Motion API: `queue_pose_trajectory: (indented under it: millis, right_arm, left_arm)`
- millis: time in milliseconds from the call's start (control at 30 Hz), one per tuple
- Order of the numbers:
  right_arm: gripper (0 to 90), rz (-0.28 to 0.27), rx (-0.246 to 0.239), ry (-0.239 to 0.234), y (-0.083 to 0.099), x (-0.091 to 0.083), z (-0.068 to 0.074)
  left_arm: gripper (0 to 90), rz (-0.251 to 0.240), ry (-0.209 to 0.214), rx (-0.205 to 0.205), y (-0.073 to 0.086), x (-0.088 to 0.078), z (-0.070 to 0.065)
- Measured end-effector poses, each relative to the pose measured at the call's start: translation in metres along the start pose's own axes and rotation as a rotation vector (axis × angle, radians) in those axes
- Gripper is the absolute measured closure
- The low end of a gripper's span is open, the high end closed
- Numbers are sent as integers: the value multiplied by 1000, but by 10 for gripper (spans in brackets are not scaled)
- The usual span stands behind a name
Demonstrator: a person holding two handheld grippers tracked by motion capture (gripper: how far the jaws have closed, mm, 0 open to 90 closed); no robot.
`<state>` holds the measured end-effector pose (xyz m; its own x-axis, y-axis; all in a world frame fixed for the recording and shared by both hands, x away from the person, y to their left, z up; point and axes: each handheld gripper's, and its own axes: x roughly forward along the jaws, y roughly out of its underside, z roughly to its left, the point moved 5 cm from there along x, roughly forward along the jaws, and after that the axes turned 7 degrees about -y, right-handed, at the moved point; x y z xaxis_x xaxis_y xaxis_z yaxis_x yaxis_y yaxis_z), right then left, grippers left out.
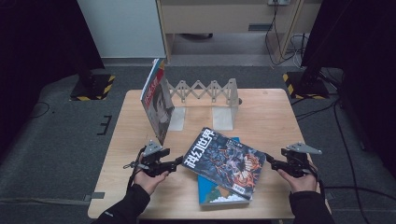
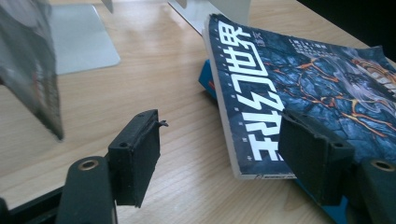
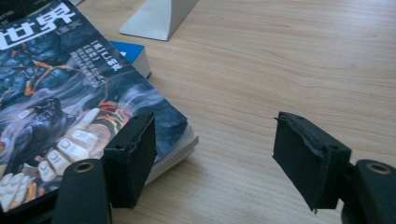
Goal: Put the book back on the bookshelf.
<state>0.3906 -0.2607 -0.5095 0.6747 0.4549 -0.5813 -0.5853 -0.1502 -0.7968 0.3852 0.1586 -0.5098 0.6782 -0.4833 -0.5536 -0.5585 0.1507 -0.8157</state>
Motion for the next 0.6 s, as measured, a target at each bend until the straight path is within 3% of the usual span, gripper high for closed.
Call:
queue_pose_trajectory:
  millis: [433, 600]
  right_arm:
    - [313, 2, -13, -71, -1, 8, 19]
    - [320, 10, -20, -85, -1, 11, 24]
  left_arm:
    - [291, 35, 31, -30, 5, 14, -4]
    - [317, 61, 33, -19, 8, 19, -5]
